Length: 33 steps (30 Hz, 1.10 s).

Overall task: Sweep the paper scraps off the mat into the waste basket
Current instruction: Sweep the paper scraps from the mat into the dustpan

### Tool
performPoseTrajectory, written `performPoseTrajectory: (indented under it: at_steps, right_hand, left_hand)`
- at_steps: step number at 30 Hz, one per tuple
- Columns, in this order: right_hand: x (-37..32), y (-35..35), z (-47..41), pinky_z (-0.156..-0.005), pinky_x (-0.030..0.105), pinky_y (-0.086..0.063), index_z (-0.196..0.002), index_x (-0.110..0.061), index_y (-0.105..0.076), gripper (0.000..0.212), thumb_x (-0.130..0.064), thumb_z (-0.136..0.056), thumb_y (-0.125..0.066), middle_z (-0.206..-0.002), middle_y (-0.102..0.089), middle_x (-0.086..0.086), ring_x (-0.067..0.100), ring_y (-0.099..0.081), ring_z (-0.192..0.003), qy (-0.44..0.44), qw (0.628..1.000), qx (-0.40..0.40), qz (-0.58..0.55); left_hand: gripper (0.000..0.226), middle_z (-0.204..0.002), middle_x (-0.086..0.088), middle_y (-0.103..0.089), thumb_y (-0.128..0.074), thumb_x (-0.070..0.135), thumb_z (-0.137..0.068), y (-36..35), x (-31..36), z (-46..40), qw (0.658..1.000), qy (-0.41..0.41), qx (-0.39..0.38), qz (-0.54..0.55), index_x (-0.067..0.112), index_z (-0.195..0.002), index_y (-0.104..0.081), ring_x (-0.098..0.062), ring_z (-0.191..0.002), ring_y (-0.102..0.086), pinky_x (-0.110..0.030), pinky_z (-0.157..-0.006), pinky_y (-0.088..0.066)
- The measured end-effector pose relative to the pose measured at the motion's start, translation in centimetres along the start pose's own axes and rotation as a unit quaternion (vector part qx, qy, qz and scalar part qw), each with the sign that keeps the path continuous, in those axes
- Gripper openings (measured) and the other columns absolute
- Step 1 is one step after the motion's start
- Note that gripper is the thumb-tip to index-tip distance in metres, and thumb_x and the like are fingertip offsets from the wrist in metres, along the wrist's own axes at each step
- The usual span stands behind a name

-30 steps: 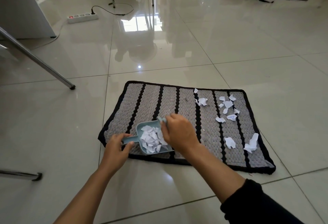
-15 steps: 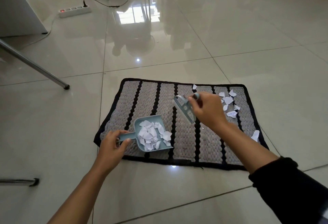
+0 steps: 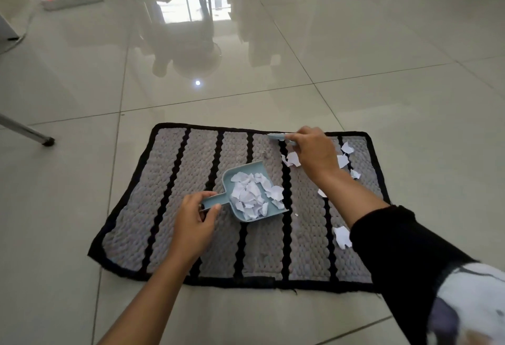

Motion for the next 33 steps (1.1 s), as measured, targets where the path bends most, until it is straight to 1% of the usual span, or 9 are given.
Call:
performPoseTrajectory:
  at_steps: [4, 9, 11, 13, 16, 19, 23, 29, 33]
  right_hand:
    - [0.4, -0.1, 0.5, -0.068, 0.031, -0.03, -0.109, -0.02, -0.066, 0.022, -0.017, -0.089, -0.057, -0.097, -0.066, 0.004, 0.027, -0.051, -0.09, 0.021, 0.999, -0.007, 0.031]
    - [1.1, 2.4, 2.1, -0.066, 0.032, -0.031, -0.1, -0.018, -0.07, 0.018, -0.022, -0.083, -0.063, -0.083, -0.068, 0.002, 0.027, -0.052, -0.079, 0.048, 0.996, 0.077, 0.01]
    - [1.4, 2.1, 1.5, -0.068, 0.033, -0.033, -0.106, -0.02, -0.068, 0.021, -0.022, -0.086, -0.059, -0.091, -0.068, 0.003, 0.027, -0.051, -0.084, 0.037, 0.998, 0.034, 0.026]
    - [1.7, 1.3, 1.4, -0.071, 0.036, -0.036, -0.109, -0.019, -0.066, 0.023, -0.022, -0.089, -0.056, -0.098, -0.066, 0.004, 0.027, -0.05, -0.09, 0.022, 0.999, -0.014, 0.028]
    - [1.7, 1.0, 3.2, -0.065, 0.029, -0.035, -0.11, -0.013, -0.066, 0.024, -0.017, -0.088, -0.058, -0.091, -0.065, 0.007, 0.022, -0.048, -0.084, 0.028, 0.999, -0.032, -0.021]
    - [1.8, 2.1, 5.6, -0.059, 0.027, -0.04, -0.105, -0.01, -0.067, 0.023, -0.01, -0.082, -0.066, -0.082, -0.066, 0.006, 0.023, -0.054, -0.077, 0.083, 0.995, -0.008, -0.048]
    - [2.2, 1.8, 5.0, -0.055, 0.03, -0.049, -0.102, -0.017, -0.069, 0.034, -0.005, -0.071, -0.075, -0.086, -0.072, 0.003, 0.025, -0.059, -0.071, 0.096, 0.993, 0.057, 0.026]
    - [2.0, -0.4, 4.9, -0.059, 0.034, -0.047, -0.099, -0.02, -0.07, 0.035, -0.002, -0.069, -0.076, -0.085, -0.073, 0.002, 0.028, -0.06, -0.069, 0.014, 0.999, 0.026, 0.036]
    - [2.4, 1.3, 8.2, -0.061, 0.029, -0.038, -0.104, -0.019, -0.069, 0.028, -0.012, -0.077, -0.072, -0.091, -0.073, -0.001, 0.023, -0.059, -0.071, 0.058, 0.997, 0.047, 0.009]
  left_hand:
    - [0.02, -0.103, -0.005, -0.055, -0.059, 0.016, -0.084, -1.9, -0.1, -0.1, 1.0, 0.001, -0.015, -0.006, 0.019, -0.104, -0.06, -0.009, -0.086, -0.053, -0.018, -0.065, -0.041]
    - [0.02, -0.102, -0.006, -0.054, -0.059, 0.014, -0.084, -3.3, 0.3, 0.3, 1.0, 0.003, -0.03, -0.007, 0.016, -0.104, -0.06, -0.013, -0.088, -0.054, -0.023, -0.071, -0.047]
    - [0.02, -0.101, -0.007, -0.054, -0.059, 0.014, -0.084, -3.2, 0.4, 0.6, 1.0, 0.006, -0.027, -0.011, 0.017, -0.103, -0.06, -0.012, -0.083, -0.053, -0.026, -0.071, -0.049]
    - [0.02, -0.1, -0.007, -0.054, -0.059, 0.016, -0.084, -2.9, 0.2, 0.8, 1.0, 0.009, -0.022, -0.019, 0.019, -0.104, -0.06, -0.01, -0.079, -0.052, -0.02, -0.064, -0.042]
    - [0.021, -0.101, -0.008, -0.055, -0.059, 0.016, -0.084, -2.3, -0.1, 1.1, 0.999, 0.007, -0.018, -0.027, 0.018, -0.105, -0.06, -0.007, -0.08, -0.051, -0.018, -0.062, -0.039]
    - [0.022, -0.101, -0.009, -0.056, -0.059, 0.016, -0.084, -2.1, -0.1, 1.1, 0.999, 0.002, -0.019, -0.038, 0.016, -0.106, -0.06, -0.006, -0.08, -0.05, -0.018, -0.061, -0.037]
    - [0.022, -0.1, -0.008, -0.056, -0.059, 0.016, -0.084, -2.1, 0.1, 1.2, 0.999, -0.007, -0.022, -0.044, 0.016, -0.106, -0.06, -0.009, -0.081, -0.051, -0.018, -0.061, -0.038]
    - [0.022, -0.099, -0.007, -0.054, -0.058, 0.017, -0.085, -2.1, 0.1, 1.1, 0.999, -0.009, -0.03, -0.044, 0.017, -0.107, -0.059, -0.007, -0.08, -0.05, -0.018, -0.062, -0.038]
    - [0.023, -0.1, -0.008, -0.054, -0.058, 0.018, -0.085, -2.0, -0.1, 1.0, 0.998, -0.006, -0.032, -0.051, 0.018, -0.108, -0.059, -0.012, -0.081, -0.052, -0.02, -0.064, -0.041]
Point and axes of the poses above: each hand's wrist, its own z-axis away from the middle knuckle, its own y-axis out of the back of the hand, x = y × z, the point moved 1 cm from there along -z, towards the middle knuckle
